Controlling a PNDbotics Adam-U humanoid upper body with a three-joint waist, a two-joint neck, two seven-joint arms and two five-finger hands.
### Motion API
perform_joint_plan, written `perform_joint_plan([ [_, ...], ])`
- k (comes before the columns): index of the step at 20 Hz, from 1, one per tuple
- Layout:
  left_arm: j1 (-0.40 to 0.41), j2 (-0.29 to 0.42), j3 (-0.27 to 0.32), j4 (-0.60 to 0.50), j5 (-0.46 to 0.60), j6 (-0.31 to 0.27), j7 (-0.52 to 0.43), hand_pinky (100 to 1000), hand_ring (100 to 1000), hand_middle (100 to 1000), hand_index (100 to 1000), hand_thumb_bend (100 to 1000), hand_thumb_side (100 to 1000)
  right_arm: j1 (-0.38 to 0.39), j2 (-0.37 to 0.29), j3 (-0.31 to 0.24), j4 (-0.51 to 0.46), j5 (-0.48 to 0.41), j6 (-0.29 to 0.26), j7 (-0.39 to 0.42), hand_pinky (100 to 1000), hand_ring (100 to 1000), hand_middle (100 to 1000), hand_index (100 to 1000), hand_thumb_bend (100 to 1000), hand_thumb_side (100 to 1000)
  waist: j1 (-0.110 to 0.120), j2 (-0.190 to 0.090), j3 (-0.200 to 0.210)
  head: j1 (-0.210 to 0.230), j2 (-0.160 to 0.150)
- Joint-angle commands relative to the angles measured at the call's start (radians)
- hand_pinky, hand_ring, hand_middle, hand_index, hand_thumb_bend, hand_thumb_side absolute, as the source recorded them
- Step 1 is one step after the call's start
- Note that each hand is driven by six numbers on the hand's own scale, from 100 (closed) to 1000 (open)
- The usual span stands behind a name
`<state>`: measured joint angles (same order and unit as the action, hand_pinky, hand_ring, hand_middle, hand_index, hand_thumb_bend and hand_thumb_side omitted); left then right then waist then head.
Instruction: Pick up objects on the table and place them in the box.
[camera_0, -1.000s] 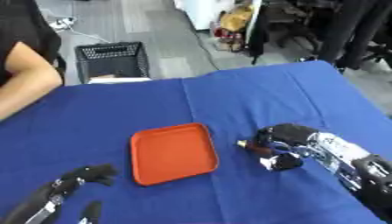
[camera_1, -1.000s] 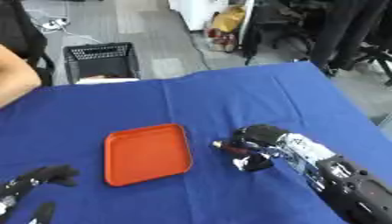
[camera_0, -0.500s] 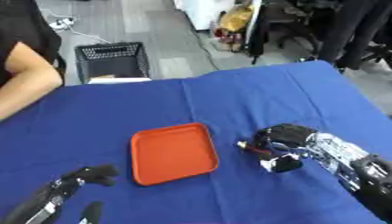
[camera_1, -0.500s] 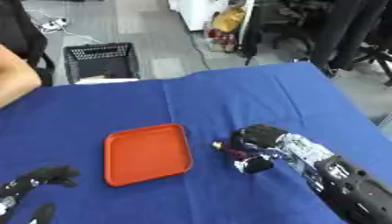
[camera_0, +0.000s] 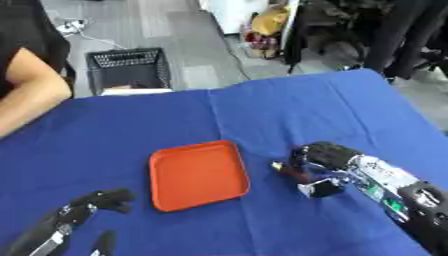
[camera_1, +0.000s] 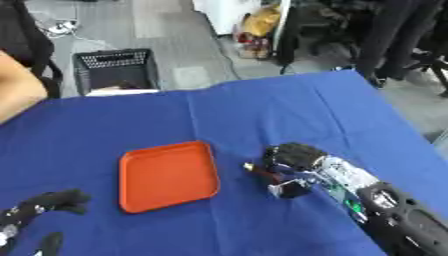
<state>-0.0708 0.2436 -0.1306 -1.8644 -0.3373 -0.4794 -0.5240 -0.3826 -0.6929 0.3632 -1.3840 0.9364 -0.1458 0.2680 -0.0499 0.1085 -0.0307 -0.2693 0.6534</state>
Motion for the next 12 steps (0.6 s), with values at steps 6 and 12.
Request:
perform_joint_plan([
  [6,-0.005,0.003,-0.002,-0.012,0.007,-0.001,-0.003,895,759,847,1000,100,731,0.003,-0.02,-0.029,-0.034,0.009,0.024,-0.04,618,698,708,494,100,153,0.002,-0.009,-0.003,-0.005,-0.005],
  [12,-0.005,0.002,-0.002,-0.011,0.006,-0.002,-0.003,895,759,848,1000,100,731,0.011,-0.02,-0.039,-0.039,0.006,0.039,-0.055,612,691,696,469,100,135,0.003,-0.008,-0.004,-0.004,-0.005],
])
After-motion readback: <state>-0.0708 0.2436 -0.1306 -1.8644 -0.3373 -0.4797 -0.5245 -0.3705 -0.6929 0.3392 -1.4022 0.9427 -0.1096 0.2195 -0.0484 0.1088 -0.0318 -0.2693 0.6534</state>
